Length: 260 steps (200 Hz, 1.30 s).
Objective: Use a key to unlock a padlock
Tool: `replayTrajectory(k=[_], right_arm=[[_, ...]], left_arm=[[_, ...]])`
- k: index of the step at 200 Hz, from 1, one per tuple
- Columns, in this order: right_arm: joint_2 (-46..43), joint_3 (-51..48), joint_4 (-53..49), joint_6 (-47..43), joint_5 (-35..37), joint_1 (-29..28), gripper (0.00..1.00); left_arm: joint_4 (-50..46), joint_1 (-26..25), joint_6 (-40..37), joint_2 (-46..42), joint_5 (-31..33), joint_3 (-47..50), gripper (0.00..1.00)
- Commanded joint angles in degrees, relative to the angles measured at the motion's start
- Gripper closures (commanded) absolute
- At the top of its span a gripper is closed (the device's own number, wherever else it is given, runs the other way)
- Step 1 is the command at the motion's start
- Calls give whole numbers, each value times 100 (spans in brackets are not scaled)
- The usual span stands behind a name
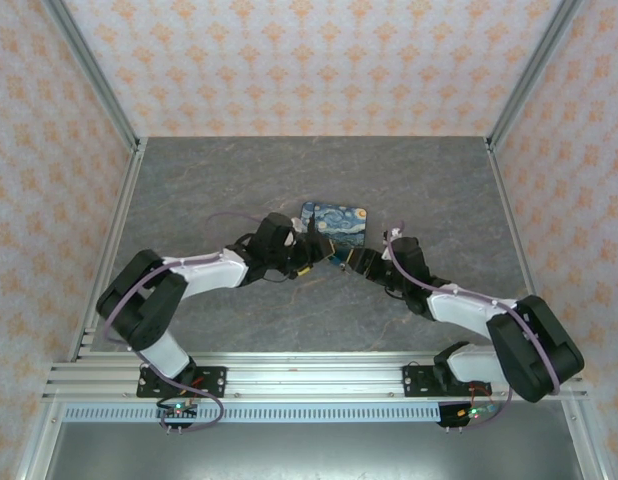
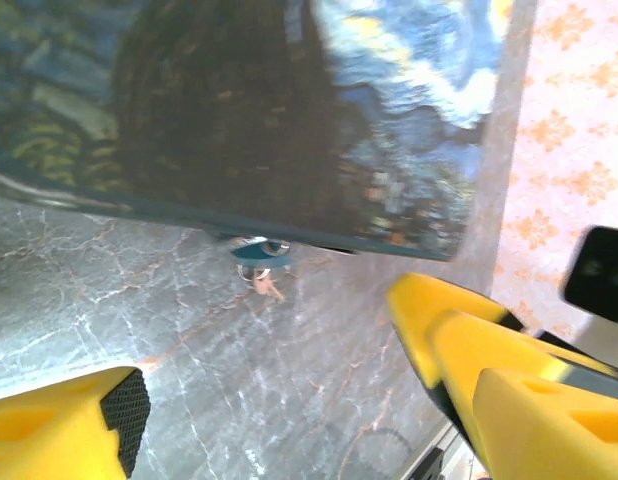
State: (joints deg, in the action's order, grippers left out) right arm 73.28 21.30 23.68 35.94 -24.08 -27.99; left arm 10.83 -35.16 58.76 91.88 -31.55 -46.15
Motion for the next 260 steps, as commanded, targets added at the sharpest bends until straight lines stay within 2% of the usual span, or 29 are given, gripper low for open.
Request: replayTrajectory(k=[1, 16, 46, 83, 103, 162, 202, 260], right_arm=[[213, 37, 471, 137, -65, -58, 44], [424, 218, 509, 139, -122, -58, 44], [867, 704, 555, 100, -117, -58, 45], [1413, 1646, 52, -217, 30, 70, 44], [1599, 1948, 10, -320, -199, 152, 45], [1283, 1279, -19, -922, -202, 152, 47], [1554, 1255, 64, -1474, -332, 151, 49], [2130, 1535, -10, -2096, -750, 151, 46]], left_arm=[[-878, 0, -422, -382, 590, -250, 10], [-1239, 36, -597, -517, 830, -392, 0], [-1781, 159, -806, -601, 1124, -691, 0], [-2133, 260, -947, -527, 1315, -962, 0], [-2236, 289, -1008, -474, 1402, -1037, 0], [-2664, 511, -1366, -223, 1545, -1373, 0], [-2728, 622, -1455, -24, 1438, -1574, 0], [-2718, 693, -1484, 17, 1366, -1574, 0]])
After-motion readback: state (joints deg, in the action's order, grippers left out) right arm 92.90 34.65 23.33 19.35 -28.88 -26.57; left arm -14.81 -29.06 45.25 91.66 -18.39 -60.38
